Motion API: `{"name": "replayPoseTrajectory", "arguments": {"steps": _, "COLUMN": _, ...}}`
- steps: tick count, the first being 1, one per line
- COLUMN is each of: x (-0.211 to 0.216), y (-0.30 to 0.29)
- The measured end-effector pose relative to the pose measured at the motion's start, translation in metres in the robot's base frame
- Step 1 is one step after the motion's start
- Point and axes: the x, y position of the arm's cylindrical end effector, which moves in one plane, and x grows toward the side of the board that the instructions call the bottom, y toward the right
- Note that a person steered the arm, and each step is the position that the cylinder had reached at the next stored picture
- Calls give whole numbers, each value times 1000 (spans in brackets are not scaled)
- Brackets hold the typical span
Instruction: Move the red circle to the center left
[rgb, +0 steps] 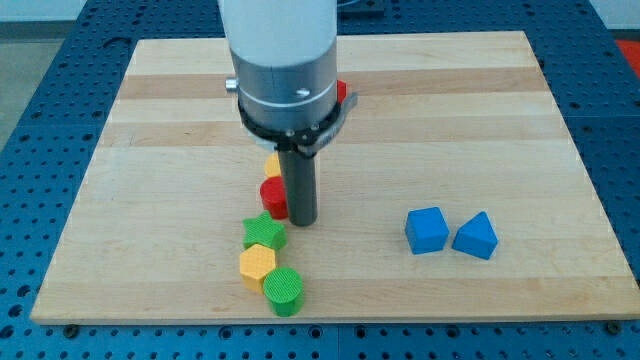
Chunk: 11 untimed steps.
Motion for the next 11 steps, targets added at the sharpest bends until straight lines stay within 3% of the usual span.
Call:
{"name": "replayPoseTrajectory", "arguments": {"steps": 5, "x": -21, "y": -28}}
{"name": "replayPoseTrajectory", "arguments": {"steps": 6, "x": -23, "y": -64}}
{"name": "replayPoseTrajectory", "arguments": {"steps": 9, "x": -20, "y": -85}}
{"name": "replayPoseTrajectory", "arguments": {"steps": 11, "x": -17, "y": -131}}
